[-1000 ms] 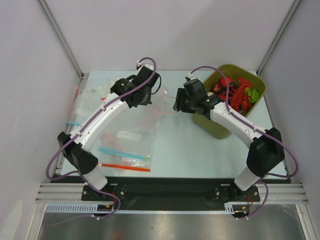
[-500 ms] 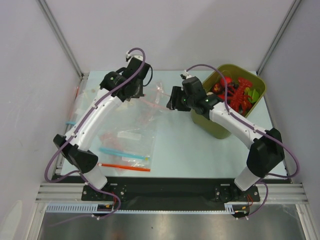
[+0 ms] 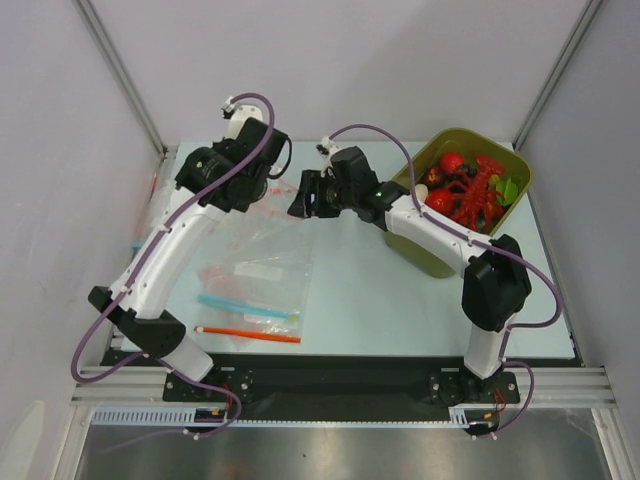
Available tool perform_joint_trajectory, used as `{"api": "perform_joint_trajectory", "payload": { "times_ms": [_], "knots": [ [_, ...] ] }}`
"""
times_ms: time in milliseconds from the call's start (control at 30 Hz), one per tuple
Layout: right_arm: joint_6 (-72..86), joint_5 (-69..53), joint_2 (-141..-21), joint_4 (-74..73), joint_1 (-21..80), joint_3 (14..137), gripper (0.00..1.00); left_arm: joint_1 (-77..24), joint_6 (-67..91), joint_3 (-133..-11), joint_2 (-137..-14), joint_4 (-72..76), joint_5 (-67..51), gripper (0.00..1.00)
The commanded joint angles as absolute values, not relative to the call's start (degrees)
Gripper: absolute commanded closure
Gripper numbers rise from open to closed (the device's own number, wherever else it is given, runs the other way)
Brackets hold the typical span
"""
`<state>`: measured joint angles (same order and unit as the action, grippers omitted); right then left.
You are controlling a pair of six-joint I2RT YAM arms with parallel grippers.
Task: Place the food in the zip-top bag and seal the zipper
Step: Open the zipper of the food storage bag, then pick up the fake lobster from the bin.
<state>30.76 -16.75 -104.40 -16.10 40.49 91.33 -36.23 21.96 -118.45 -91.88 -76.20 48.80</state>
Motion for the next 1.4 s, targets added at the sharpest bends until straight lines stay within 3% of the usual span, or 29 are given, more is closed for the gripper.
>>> {"api": "perform_joint_trajectory", "payload": {
  "times_ms": [0, 200, 500, 933, 1167, 1367],
  "knots": [
    [30.85, -15.92, -105.21, -16.78, 40.34, 92.90, 0.38, -36.47, 21.80, -111.49, -88.42, -76.32, 51.52, 1.00],
    [28.74, -12.31, -104.42, -20.04, 40.34, 90.62, 0.24, -36.47, 23.20, -95.39, -85.87, -62.95, 38.42, 1.00],
    [27.07, -14.32, -99.41, -17.32, 38.41, 83.94, 0.06, -36.47, 23.73, -89.48, -89.38, -55.55, 31.64, 1.00],
    [25.40, -9.32, -86.23, -20.47, 32.08, 79.01, 0.02, -36.83, 22.06, -90.88, -92.02, -53.00, 28.74, 1.00],
    [24.96, -0.46, -84.29, -28.73, 25.67, 81.91, 0.02, -37.26, 21.45, -92.55, -94.22, -52.30, 27.07, 1.00],
    [27.86, 5.53, -83.41, -30.67, 18.38, 81.91, 0.09, -37.97, 20.66, -94.22, -95.18, -51.94, 26.10, 1.00]
  ]
}}
